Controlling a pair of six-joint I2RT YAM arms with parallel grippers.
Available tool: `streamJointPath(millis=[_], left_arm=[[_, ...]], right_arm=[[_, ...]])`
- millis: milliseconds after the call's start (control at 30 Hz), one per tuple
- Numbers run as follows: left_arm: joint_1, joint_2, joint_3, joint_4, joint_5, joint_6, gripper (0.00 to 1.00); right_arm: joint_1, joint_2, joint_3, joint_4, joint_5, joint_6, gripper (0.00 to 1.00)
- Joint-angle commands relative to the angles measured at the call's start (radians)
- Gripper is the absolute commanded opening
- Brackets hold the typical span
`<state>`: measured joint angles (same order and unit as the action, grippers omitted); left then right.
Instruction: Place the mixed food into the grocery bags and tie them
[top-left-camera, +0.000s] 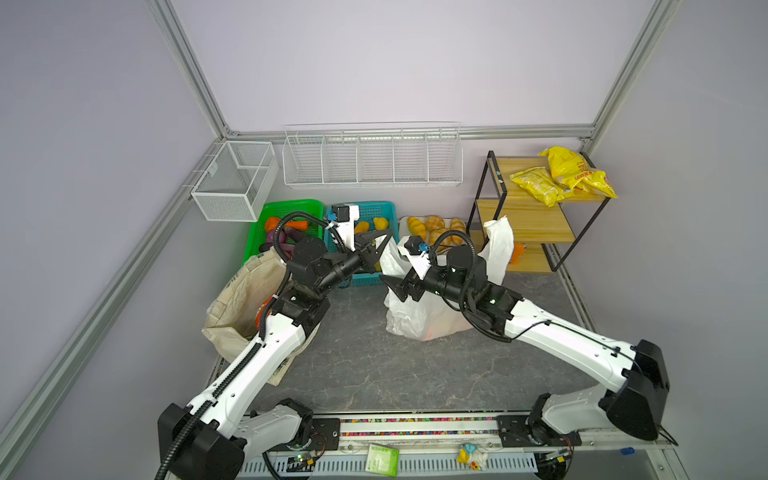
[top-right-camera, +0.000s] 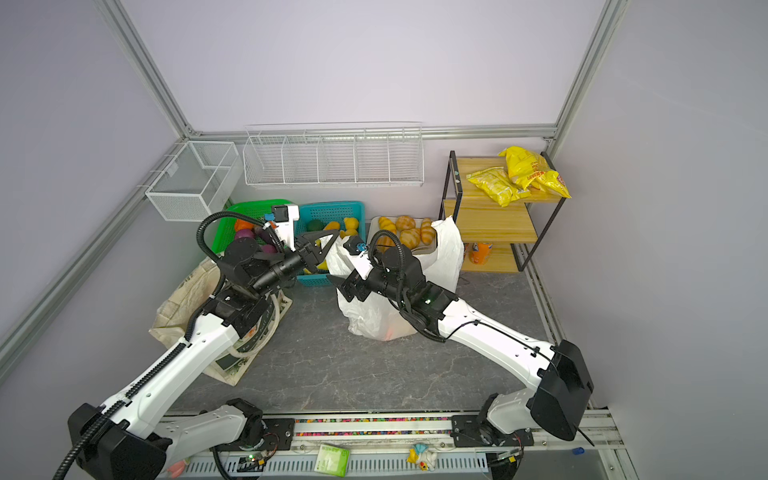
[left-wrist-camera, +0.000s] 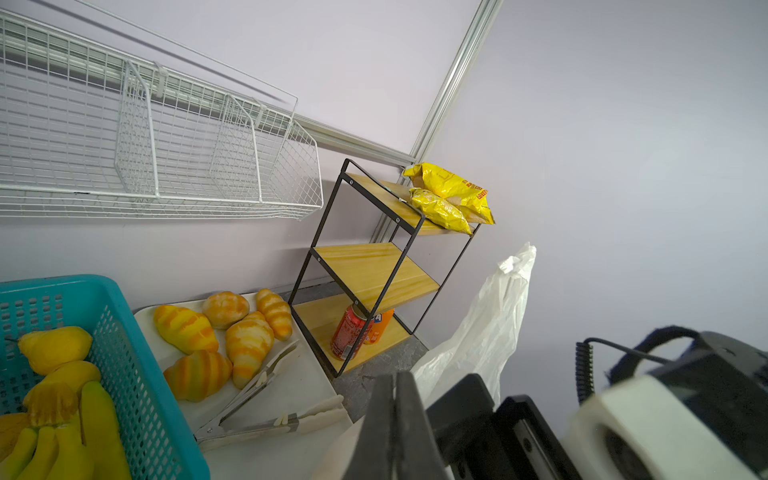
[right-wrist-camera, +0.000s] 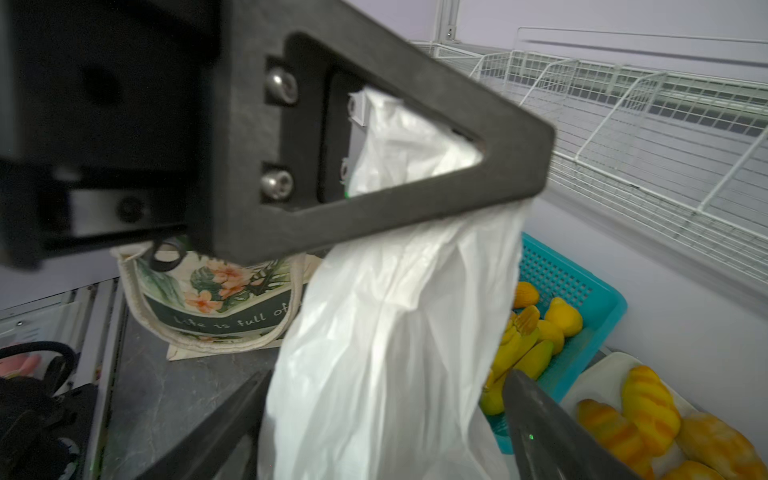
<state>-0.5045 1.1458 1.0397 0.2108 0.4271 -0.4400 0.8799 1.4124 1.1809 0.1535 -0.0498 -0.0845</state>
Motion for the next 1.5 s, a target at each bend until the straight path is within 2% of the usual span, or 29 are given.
streamJointPath(millis=[0, 100, 133, 200, 300, 367, 400, 433, 567, 700, 800, 867, 933, 1033, 1100, 1167, 1233, 1367, 1467], left_arm=[[-0.005, -0.018, -0.011, 0.021, 0.019, -0.005, 0.0], [-0.005, -0.022, -0.01, 0.021, 0.026, 0.001, 0.0], [-0.005, -0.023, -0.011, 0.021, 0.028, 0.004, 0.0], [-0.005, -0.024, -0.014, 0.027, 0.03, 0.012, 0.0], [-0.005, -0.029, -0.017, 0.026, 0.026, 0.032, 0.01], [-0.005, -0.031, -0.013, 0.022, 0.025, 0.046, 0.11], [-0.005, -0.029, -0.01, 0.021, 0.029, 0.057, 0.17], [-0.005, -0.027, -0.007, 0.019, 0.036, 0.066, 0.22], [-0.004, -0.027, 0.017, -0.044, 0.049, 0.118, 0.45], [-0.003, -0.051, 0.008, -0.094, 0.018, 0.179, 0.6], [-0.004, -0.054, -0.001, -0.114, -0.001, 0.212, 0.66], [-0.004, -0.043, -0.001, -0.108, 0.02, 0.218, 0.66], [-0.003, -0.025, 0.0, -0.083, 0.067, 0.208, 0.63], [-0.005, 0.006, -0.004, -0.019, 0.14, 0.186, 0.51], [-0.008, 0.026, 0.003, -0.002, 0.164, 0.173, 0.4], [-0.009, 0.036, 0.013, -0.002, 0.161, 0.153, 0.23], [-0.012, 0.034, 0.018, -0.003, 0.149, 0.125, 0.02], [-0.019, 0.012, -0.006, 0.025, 0.108, 0.064, 0.0], [-0.022, 0.0, -0.024, 0.042, 0.106, 0.036, 0.0]], right_arm=[[-0.013, 0.021, -0.023, 0.068, 0.072, -0.019, 0.89], [-0.046, 0.023, -0.046, 0.073, -0.017, -0.019, 0.99], [-0.056, 0.02, -0.056, 0.08, -0.06, -0.016, 0.92], [-0.078, 0.017, -0.079, 0.103, -0.162, -0.007, 0.7], [-0.095, 0.015, -0.113, 0.136, -0.251, 0.005, 0.4], [-0.102, 0.012, -0.132, 0.158, -0.279, 0.013, 0.22], [-0.102, 0.009, -0.142, 0.17, -0.282, 0.017, 0.17], [-0.104, 0.006, -0.15, 0.178, -0.28, 0.018, 0.16], [-0.11, -0.011, -0.157, 0.175, -0.259, 0.023, 0.15], [-0.115, -0.022, -0.165, 0.176, -0.25, 0.03, 0.15], [-0.116, -0.028, -0.171, 0.186, -0.252, 0.035, 0.15], [-0.116, -0.03, -0.173, 0.193, -0.249, 0.041, 0.15], [-0.116, -0.031, -0.17, 0.19, -0.255, 0.042, 0.15], [-0.117, -0.035, -0.164, 0.179, -0.255, 0.042, 0.15], [-0.116, -0.044, -0.161, 0.166, -0.245, 0.038, 0.16], [-0.117, -0.056, -0.148, 0.128, -0.219, 0.02, 0.19], [-0.115, -0.072, -0.136, 0.07, -0.155, 0.001, 0.31], [-0.102, -0.111, -0.155, 0.043, -0.102, -0.039, 0.64], [-0.065, -0.106, -0.161, 0.064, -0.061, -0.065, 0.79]])
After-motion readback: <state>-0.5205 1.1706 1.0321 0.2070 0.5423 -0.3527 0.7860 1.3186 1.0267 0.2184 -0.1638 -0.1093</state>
